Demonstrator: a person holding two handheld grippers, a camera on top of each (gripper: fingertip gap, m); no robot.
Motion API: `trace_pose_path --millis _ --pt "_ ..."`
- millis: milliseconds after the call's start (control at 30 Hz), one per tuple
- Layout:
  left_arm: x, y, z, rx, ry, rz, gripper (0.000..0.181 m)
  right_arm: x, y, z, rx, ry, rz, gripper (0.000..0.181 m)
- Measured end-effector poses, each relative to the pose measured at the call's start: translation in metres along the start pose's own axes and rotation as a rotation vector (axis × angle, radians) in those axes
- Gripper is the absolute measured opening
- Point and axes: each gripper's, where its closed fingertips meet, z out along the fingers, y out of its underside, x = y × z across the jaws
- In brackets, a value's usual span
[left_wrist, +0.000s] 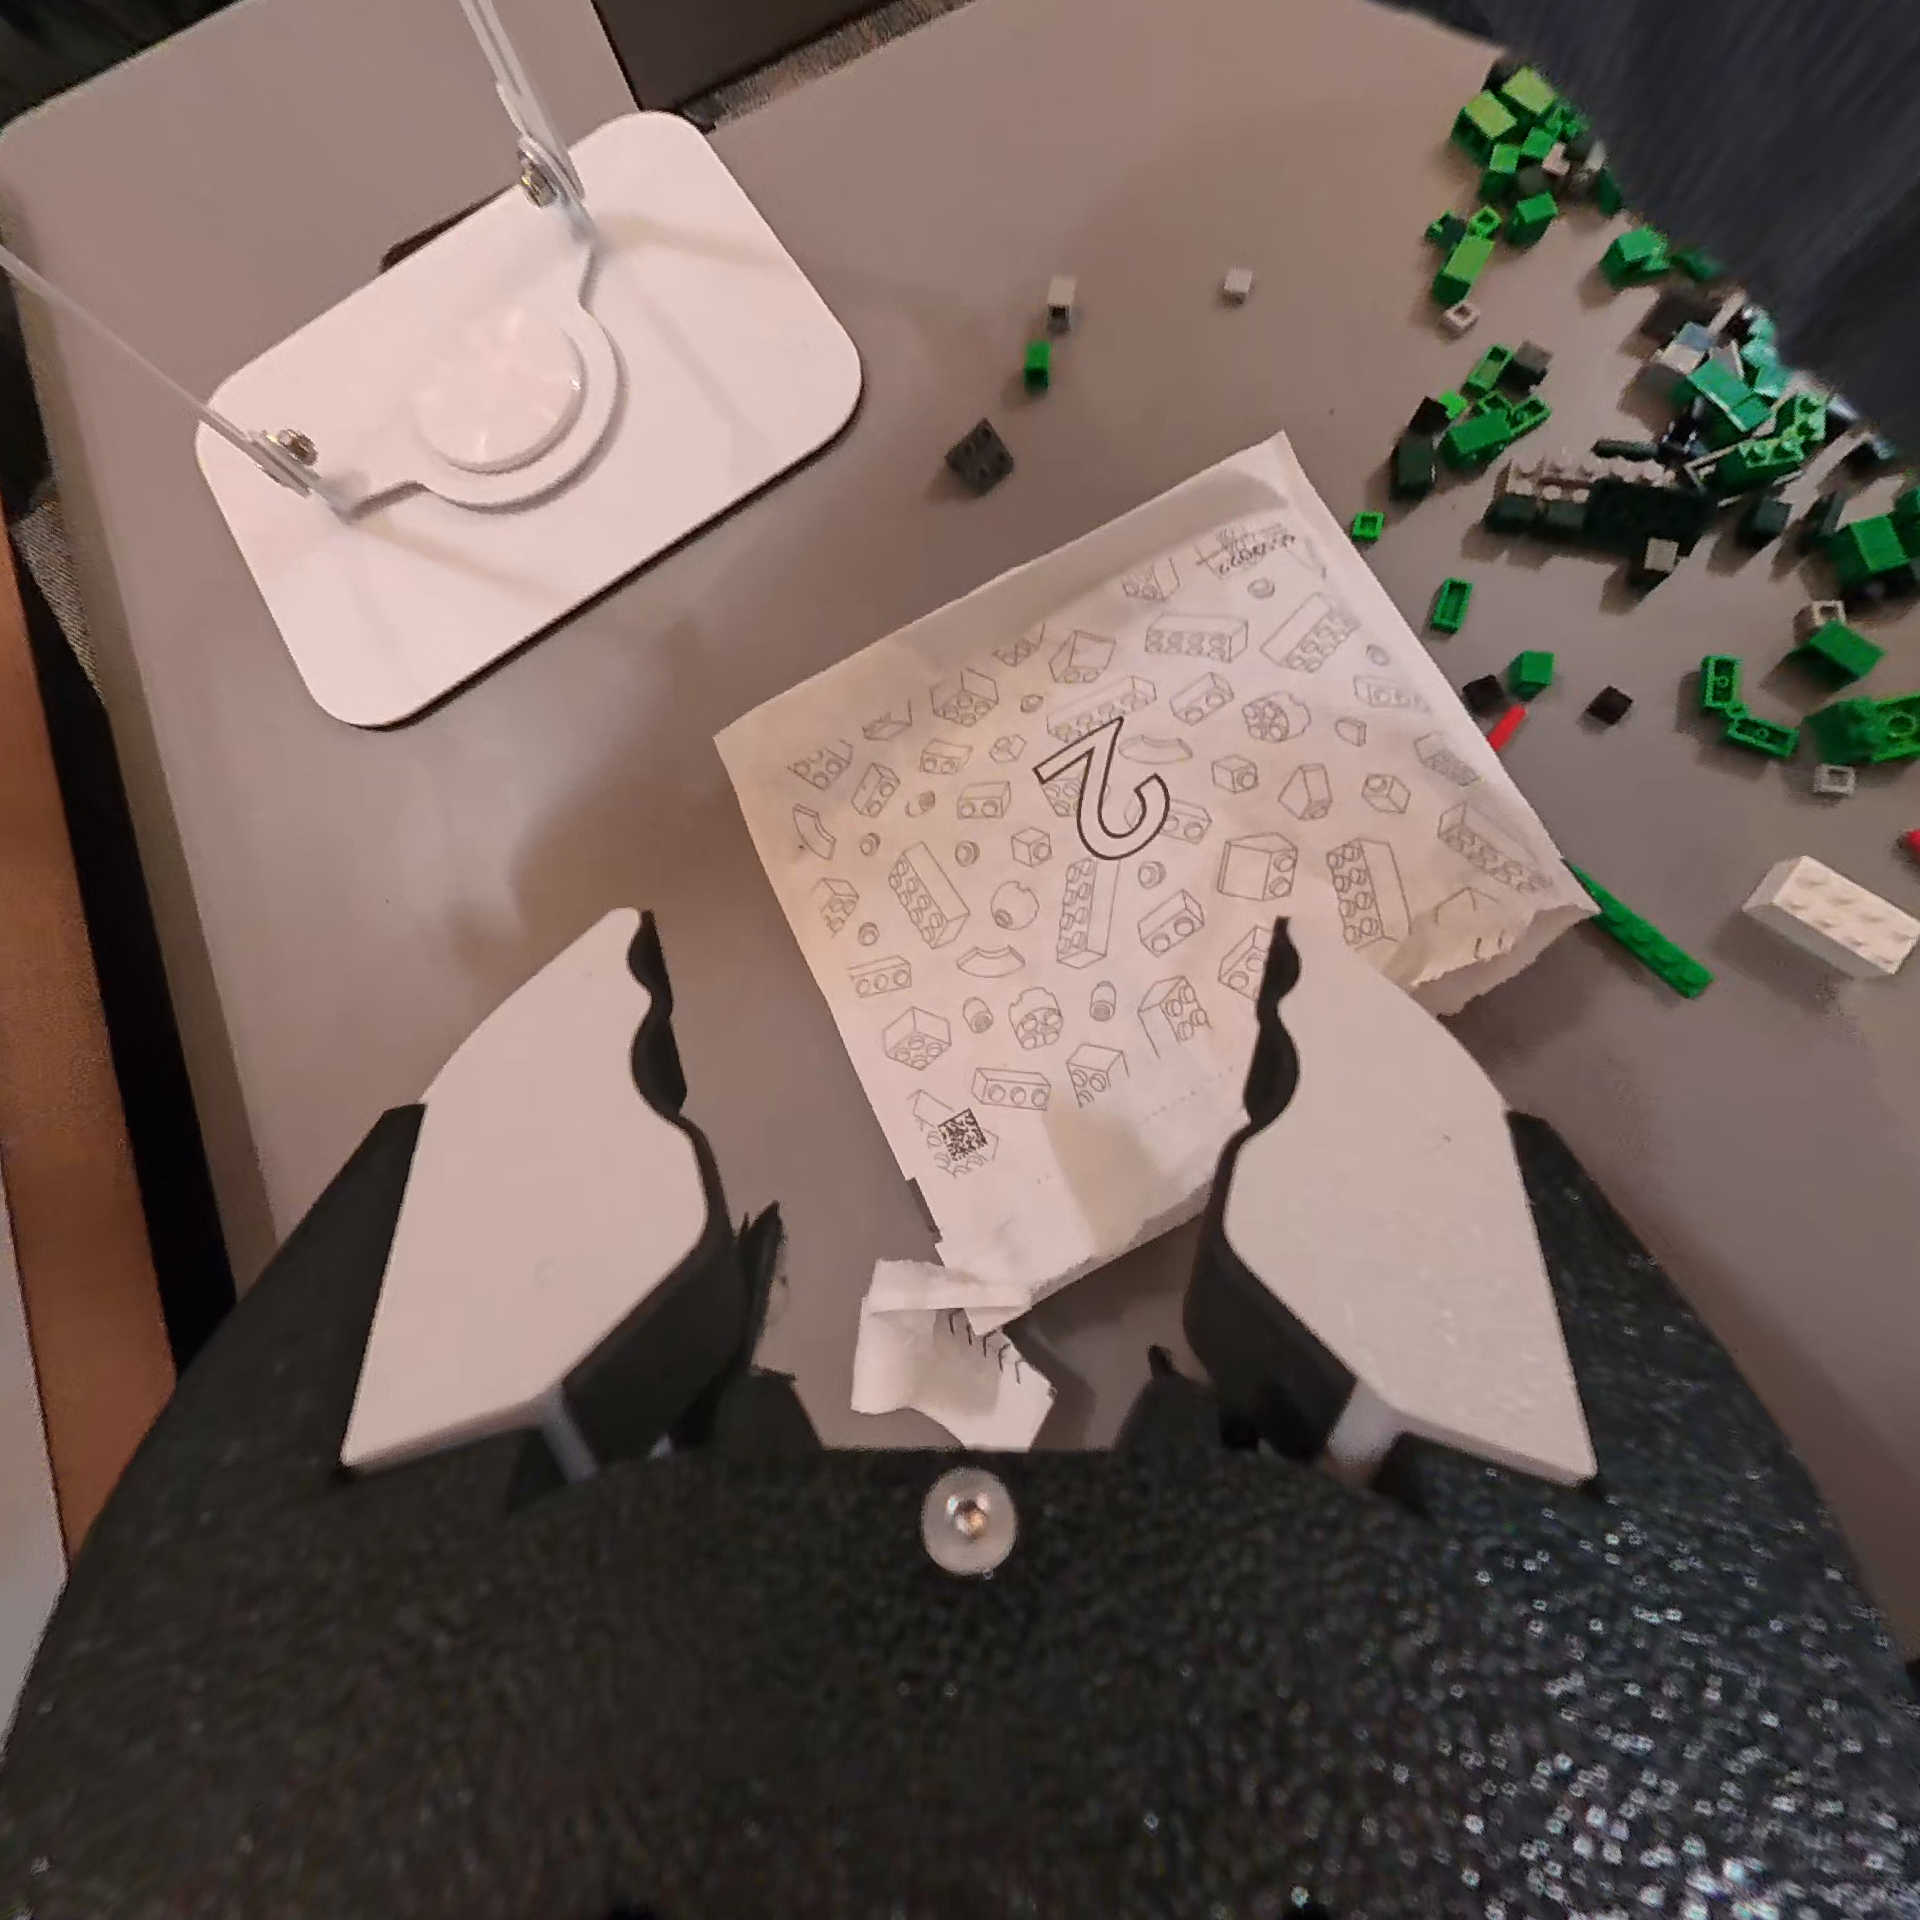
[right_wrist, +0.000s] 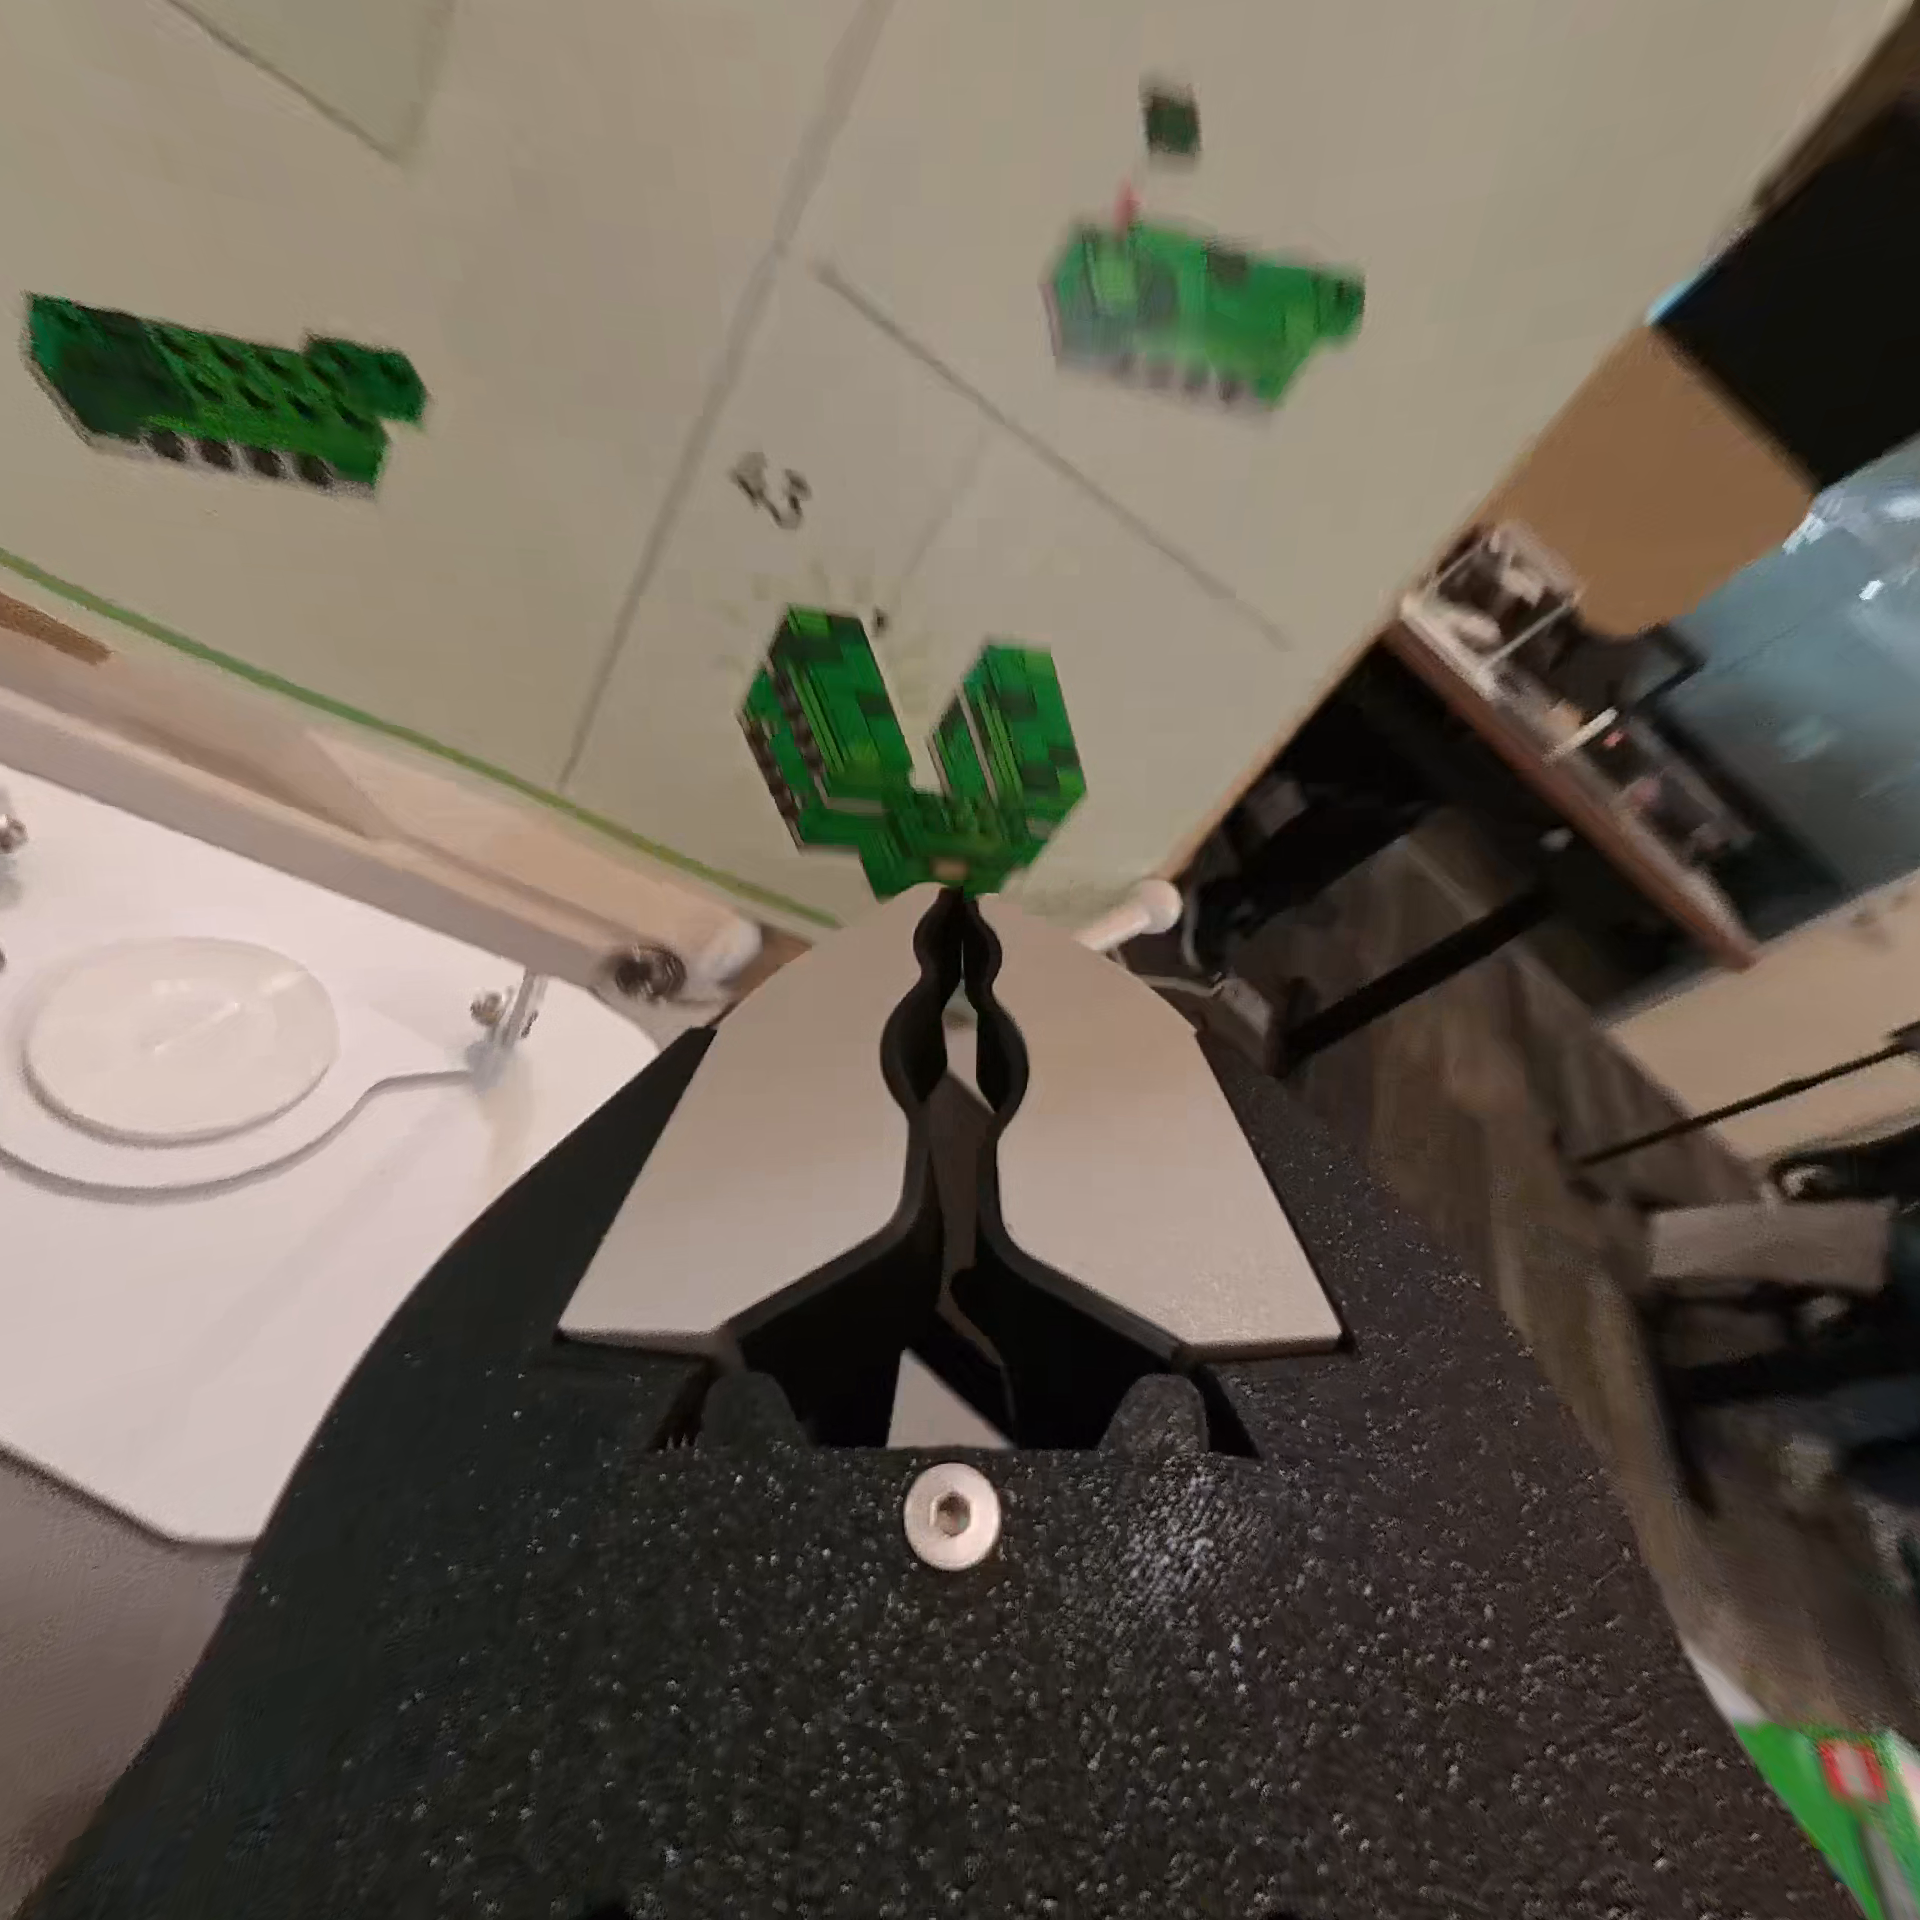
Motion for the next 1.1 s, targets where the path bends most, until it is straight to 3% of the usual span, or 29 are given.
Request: trace_pose_path --millis 33,200,400,567,700,800,900,1033,1100 --pt "-0.002 -0.003 -0.001 0.018 -0.008 -0.001 0.106 0.001 0.010 -0.001 -0.032 -0.009 0.027 0.000" --pt "-0.009 -0.013 -0.004 0.082 -0.045 -0.010 0.103 -0.007 0.042 -0.026 -0.075 -0.145 0.228 0.001" --pt "-0.011 -0.045 -0.016 0.277 -0.106 0.011 0.098 0.017 0.012 -0.144 0.211 -0.242 0.483 0.013" --pt "0.001 -0.076 -0.027 0.464 -0.213 0.102 0.081 0.038 0.030 -0.219 0.250 -0.265 0.462 0.020" --pt "0.025 -0.091 -0.021 0.547 -0.275 0.282 0.059 0.058 0.048 -0.239 0.257 -0.251 0.398 0.020" --pt "0.035 -0.089 0.004 0.501 -0.355 0.497 0.056 0.083 0.051 -0.238 0.305 -0.132 0.298 0.019" --pt "0.027 -0.093 0.026 0.431 -0.511 0.636 0.051 0.082 0.054 -0.236 0.310 -0.144 0.191 0.018" --pt "0.018 -0.144 0.041 0.470 -0.613 0.735 0.049 0.080 0.064 -0.229 0.319 -0.209 0.204 0.017" --pt "0.003 -0.181 0.045 0.517 -0.709 0.778 0.061 0.086 0.073 -0.223 0.315 -0.214 0.251 0.017"
